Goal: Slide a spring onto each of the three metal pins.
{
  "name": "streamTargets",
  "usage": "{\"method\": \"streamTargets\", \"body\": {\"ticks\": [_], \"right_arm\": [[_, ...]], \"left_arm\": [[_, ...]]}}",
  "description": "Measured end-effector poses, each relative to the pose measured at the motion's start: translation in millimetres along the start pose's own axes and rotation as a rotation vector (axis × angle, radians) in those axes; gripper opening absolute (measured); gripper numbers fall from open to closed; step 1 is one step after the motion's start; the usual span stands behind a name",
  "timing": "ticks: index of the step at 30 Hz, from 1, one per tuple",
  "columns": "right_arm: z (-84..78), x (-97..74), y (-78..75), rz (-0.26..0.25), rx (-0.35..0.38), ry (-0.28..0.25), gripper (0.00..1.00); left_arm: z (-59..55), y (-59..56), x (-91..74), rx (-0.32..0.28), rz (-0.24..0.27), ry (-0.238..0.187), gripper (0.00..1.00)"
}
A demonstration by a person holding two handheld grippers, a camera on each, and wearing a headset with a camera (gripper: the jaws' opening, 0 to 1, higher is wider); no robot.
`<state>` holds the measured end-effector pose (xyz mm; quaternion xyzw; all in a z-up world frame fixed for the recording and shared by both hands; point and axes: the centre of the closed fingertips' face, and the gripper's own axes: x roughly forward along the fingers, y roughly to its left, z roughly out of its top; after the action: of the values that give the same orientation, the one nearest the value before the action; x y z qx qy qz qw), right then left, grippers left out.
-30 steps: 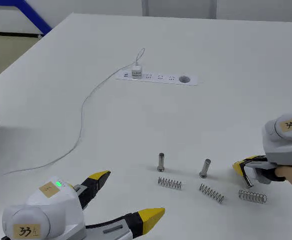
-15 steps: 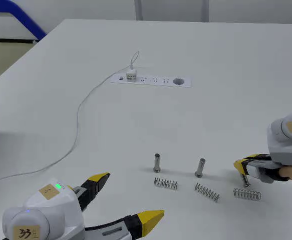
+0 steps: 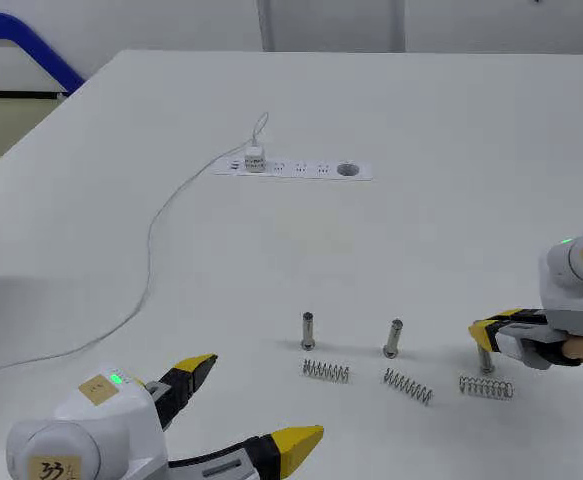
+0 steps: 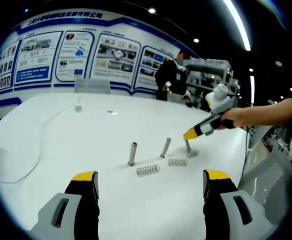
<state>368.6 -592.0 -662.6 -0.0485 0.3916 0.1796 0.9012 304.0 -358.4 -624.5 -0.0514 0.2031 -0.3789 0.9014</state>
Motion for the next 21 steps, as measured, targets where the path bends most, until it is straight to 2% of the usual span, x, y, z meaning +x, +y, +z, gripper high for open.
{"method": "streamTargets", "body": {"ticks": [21], "right_arm": [[1.0,-3.5,2.7,-0.003,-0.017,-0.026,0.08]], "left_arm": [[2.3,1.8,-1.3,0.001,0.007,-0.013,0.88]]}}
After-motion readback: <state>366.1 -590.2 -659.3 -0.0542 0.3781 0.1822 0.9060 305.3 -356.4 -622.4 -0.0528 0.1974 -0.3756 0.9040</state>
